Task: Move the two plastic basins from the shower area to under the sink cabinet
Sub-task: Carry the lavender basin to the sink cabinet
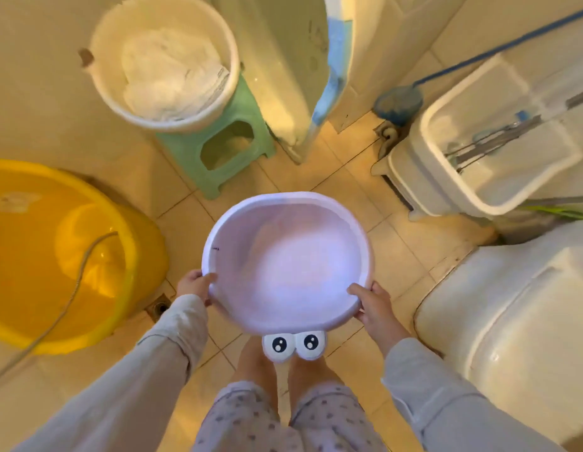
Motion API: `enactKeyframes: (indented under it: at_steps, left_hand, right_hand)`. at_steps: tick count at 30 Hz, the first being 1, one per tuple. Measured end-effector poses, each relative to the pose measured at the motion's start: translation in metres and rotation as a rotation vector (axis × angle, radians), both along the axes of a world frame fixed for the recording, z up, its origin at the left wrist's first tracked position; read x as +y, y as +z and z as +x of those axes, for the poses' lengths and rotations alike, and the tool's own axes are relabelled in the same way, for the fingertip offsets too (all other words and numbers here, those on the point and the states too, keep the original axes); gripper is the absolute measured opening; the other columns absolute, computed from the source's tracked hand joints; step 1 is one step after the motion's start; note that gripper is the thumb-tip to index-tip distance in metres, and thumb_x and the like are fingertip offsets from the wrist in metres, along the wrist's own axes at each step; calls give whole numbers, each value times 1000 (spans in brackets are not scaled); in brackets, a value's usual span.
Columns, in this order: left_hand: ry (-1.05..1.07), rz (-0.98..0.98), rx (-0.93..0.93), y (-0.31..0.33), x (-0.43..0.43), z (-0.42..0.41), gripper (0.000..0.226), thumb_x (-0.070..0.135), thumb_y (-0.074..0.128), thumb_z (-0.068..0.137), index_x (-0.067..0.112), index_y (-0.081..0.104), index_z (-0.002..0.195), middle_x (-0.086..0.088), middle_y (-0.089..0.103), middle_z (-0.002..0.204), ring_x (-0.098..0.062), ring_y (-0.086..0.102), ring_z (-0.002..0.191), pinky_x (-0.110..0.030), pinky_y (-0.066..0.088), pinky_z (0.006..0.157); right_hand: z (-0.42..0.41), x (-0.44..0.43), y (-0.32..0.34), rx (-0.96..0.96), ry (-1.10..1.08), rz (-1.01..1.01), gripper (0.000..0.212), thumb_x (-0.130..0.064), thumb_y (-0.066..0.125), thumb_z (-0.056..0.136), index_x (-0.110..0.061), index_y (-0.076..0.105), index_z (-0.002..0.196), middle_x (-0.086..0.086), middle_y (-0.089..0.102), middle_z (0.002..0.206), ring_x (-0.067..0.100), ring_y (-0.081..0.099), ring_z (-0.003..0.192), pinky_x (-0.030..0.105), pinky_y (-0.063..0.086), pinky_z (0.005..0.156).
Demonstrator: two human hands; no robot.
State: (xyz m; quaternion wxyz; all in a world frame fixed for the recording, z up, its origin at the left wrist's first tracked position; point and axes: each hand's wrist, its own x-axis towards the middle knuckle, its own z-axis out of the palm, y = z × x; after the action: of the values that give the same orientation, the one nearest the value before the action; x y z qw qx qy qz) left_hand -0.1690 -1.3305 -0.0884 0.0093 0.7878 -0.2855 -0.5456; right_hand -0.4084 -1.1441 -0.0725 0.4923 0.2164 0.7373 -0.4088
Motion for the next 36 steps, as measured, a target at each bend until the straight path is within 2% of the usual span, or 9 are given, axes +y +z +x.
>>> enactKeyframes:
  at_steps: [6,12,17,23,25,28,31,32,36]
  left_hand:
    - [-224,-222,7,84,20,-9,36,14,60,81,6,62,115,-17,66,109,-36,64,97,-49,53,91]
    - [-197,-246,157,115,23,-20,25,3,58,82,0,64,107,-13,63,86,-29,56,81,-40,49,74]
    - [-283,-171,203,118,15,-40,31,2,56,84,-4,59,115,-15,59,94,-28,54,84,-30,46,59]
    - [-464,-122,256,117,3,-71,22,1,56,84,2,59,106,-10,55,73,-24,51,68,-30,45,54]
    - [-549,-107,263,114,1,-80,17,3,56,84,3,61,100,-12,56,78,-26,52,78,-30,47,55]
    - [-680,-111,254,112,-1,-94,33,8,60,82,-2,61,113,-13,57,92,-25,51,85,-36,51,65]
    - [-843,-118,245,114,8,-108,8,15,63,73,7,61,76,-13,54,83,-24,48,81,-47,51,88]
    - [-889,-118,248,114,13,-112,13,14,62,74,12,54,64,-14,52,81,-24,46,81,-50,49,91]
    - [-1095,-68,278,112,43,-124,25,13,62,74,19,44,59,-13,47,84,-22,40,81,-36,43,76]
  right_hand:
    - [0,37,75,36,-80,-103,24,3,58,80,-10,59,100,9,62,85,22,58,74,32,51,64]
    - [-6,60,98,71,-124,-167,20,0,60,76,-17,61,87,9,64,85,22,59,74,32,52,61]
    - [-6,72,106,96,-226,-189,21,0,61,75,-17,61,86,9,65,87,24,59,78,33,53,61]
    - [14,95,109,146,-433,-183,28,0,62,73,-13,60,97,10,63,88,26,58,80,30,50,59]
    - [26,104,109,165,-511,-170,30,-1,62,72,-11,60,101,10,62,85,24,57,76,29,49,58]
    - [53,119,107,177,-646,-160,36,-1,62,73,-11,60,107,10,61,85,23,55,75,30,49,60]
    - [88,136,104,170,-794,-132,39,0,62,73,-12,59,110,12,60,92,24,55,78,32,50,60]
    - [101,142,102,164,-844,-131,39,0,62,74,-12,58,111,11,60,90,24,55,78,32,50,61]
    - [163,169,99,171,-1047,-122,41,-1,62,75,-13,56,114,8,61,94,30,56,95,38,53,71]
